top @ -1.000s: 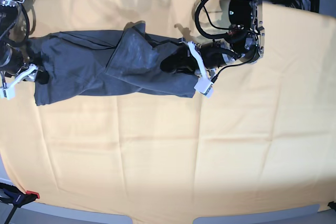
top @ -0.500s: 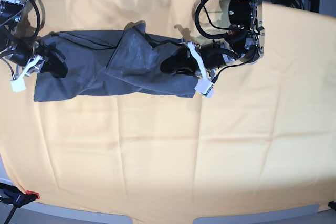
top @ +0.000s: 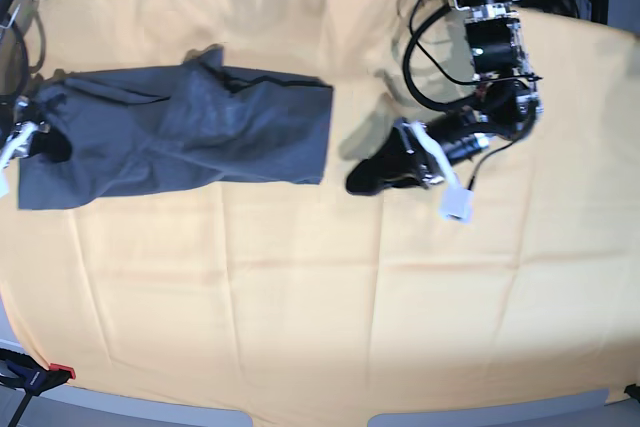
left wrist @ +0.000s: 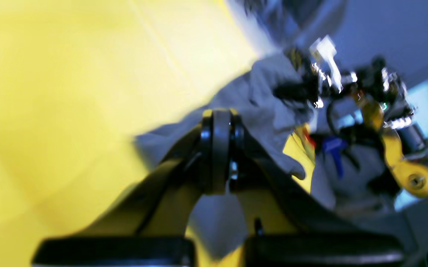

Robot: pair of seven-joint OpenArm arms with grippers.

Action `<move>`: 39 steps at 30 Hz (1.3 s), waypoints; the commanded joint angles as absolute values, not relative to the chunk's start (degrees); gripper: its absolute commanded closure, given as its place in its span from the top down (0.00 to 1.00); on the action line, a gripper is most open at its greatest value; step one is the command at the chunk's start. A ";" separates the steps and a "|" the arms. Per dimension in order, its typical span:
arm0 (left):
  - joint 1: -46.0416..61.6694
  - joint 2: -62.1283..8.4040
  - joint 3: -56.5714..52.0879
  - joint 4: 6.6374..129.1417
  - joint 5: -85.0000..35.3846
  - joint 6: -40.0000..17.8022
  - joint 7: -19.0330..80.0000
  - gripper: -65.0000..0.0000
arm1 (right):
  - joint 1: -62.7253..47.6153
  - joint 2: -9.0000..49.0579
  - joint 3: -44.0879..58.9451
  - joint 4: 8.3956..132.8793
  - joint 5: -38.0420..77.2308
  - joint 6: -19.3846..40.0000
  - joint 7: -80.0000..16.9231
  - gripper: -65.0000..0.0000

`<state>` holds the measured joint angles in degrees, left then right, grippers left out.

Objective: Fold the T-shirt properly
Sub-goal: 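Fold the strip end with the right gripper over toward the left gripper, then flip the folded bundle over with the right gripper and release it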

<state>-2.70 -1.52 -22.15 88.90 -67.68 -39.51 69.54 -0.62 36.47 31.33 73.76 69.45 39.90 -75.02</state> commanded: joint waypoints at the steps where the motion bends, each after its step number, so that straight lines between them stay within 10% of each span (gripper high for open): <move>1: -3.42 -2.28 -23.66 89.89 -69.60 -40.00 69.60 0.00 | -0.01 39.03 32.56 74.56 70.17 40.00 -74.24 0.00; 10: 0.34 -9.50 -28.84 89.89 -67.00 -40.00 68.60 0.00 | -0.23 41.06 34.28 83.18 85.00 39.90 -80.00 0.00; 32: 5.21 -12.58 -28.84 89.89 -67.96 -40.00 67.35 0.00 | -2.92 17.82 15.75 113.47 85.00 40.00 -80.00 0.00; 39: 5.21 -12.71 -28.84 89.89 -68.03 -40.00 67.35 0.00 | -2.87 14.28 4.32 113.30 60.31 40.00 -66.85 0.00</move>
